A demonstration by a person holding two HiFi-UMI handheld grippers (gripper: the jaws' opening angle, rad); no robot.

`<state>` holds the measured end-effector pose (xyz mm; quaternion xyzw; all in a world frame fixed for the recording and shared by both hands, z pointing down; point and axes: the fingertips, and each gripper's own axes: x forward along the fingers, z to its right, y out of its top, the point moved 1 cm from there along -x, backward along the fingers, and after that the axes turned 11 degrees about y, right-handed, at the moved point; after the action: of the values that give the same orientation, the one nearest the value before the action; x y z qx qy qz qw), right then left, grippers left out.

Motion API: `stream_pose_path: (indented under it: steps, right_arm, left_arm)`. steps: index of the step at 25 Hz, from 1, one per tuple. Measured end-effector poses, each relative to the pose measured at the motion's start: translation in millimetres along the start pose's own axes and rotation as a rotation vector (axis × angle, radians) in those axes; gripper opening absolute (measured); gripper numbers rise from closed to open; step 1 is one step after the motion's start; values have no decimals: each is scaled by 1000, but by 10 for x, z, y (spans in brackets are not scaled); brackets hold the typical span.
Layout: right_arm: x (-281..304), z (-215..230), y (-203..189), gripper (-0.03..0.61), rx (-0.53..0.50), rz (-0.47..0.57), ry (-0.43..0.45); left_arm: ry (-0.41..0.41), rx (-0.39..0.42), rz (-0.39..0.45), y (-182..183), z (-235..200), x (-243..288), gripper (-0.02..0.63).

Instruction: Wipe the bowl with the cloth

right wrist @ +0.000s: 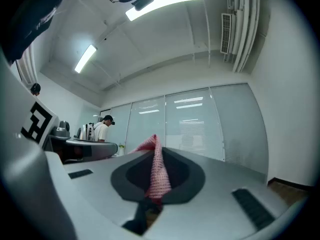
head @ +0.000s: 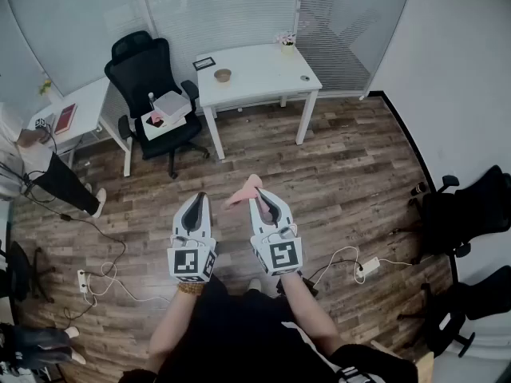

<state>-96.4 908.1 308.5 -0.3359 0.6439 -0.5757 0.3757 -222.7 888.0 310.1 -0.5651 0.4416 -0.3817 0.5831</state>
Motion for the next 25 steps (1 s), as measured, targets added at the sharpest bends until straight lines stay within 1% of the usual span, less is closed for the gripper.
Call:
stream_pose_path:
  steps: [5,11,13,16,18,20,22,24,25]
  right_arm:
    - [131,120,-69,17,4,-17,42]
    - [557,323,-361,17,15,-57,63]
    - [739,481,-446,17,44,-70,57]
    - [1077,861,-513,17,86,-79,17]
    - [1317,1114,-537,17,84,-101,-8]
    - [1567,1325,-583,17,87,-127,-24]
    - [1821,1480,-671,17,91,-156,-38]
    - [2110,1577,-781,17,80,-194,-39]
    - [2263,1614,-831,17,70,-213,-36]
  left_arm:
    - [45,-6,-25,-139,-6,212,15]
    - [31,-39,-67,-479,-213,752,14]
    - [10,-49,-56,-522,-281,1011,14]
    - [-32,-45,-39,-560,-364,1492,14]
    - [-65,-50,-44,-564,-416,1822,14]
    - [-102,-78,-57,-536,-492,2122,14]
    - [-133,-101,-45,-478,-599,2376,14]
    - [-166,-91,-23,-443,-721,2613,14]
    - [-188,-88,-26,-460,-782,2728,14]
